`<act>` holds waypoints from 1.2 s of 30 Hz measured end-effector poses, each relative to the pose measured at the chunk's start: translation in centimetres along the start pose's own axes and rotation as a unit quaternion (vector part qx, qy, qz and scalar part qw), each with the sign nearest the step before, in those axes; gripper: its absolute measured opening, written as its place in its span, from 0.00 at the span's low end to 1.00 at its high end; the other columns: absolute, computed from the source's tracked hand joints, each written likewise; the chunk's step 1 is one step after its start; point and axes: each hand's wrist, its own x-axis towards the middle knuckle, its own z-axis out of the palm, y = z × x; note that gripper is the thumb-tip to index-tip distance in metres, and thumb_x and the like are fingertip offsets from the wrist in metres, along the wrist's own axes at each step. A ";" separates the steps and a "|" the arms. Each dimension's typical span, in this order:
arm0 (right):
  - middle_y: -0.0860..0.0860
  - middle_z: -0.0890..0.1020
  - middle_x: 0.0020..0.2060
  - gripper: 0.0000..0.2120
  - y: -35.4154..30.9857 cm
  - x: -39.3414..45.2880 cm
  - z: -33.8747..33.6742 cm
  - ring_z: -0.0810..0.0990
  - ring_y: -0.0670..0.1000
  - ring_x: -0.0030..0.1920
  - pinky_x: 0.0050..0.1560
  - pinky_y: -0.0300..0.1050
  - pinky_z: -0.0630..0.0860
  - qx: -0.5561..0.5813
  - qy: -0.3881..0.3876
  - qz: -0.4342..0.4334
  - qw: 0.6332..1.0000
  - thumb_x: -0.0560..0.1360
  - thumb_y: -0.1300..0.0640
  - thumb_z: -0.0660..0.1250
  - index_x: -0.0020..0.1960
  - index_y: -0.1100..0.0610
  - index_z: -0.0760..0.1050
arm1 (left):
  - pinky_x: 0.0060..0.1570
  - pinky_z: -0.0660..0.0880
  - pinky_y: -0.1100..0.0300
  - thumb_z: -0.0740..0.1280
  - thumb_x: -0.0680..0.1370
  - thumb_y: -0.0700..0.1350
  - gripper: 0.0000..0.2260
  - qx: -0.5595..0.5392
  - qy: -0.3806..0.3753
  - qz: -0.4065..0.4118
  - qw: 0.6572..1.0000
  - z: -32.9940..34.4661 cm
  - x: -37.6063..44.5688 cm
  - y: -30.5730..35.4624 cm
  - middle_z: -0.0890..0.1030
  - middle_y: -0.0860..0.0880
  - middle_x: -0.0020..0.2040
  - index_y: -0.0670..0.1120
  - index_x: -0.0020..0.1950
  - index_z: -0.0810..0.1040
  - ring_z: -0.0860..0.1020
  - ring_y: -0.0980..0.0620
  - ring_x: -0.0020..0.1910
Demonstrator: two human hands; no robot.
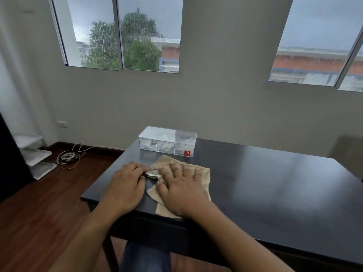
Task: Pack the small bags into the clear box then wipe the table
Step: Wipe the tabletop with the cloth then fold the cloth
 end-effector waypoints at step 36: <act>0.39 0.53 0.82 0.30 30.2 -22.1 -7.2 0.49 0.47 0.82 0.80 0.59 0.44 -0.007 0.070 0.382 0.922 0.77 0.28 0.45 0.78 0.31 0.55 | 0.71 0.57 0.64 0.46 0.78 0.69 0.31 -0.019 -0.152 0.237 0.959 6.1 1.6 12.8 0.65 0.66 0.75 0.61 0.78 0.66 0.64 0.64 0.73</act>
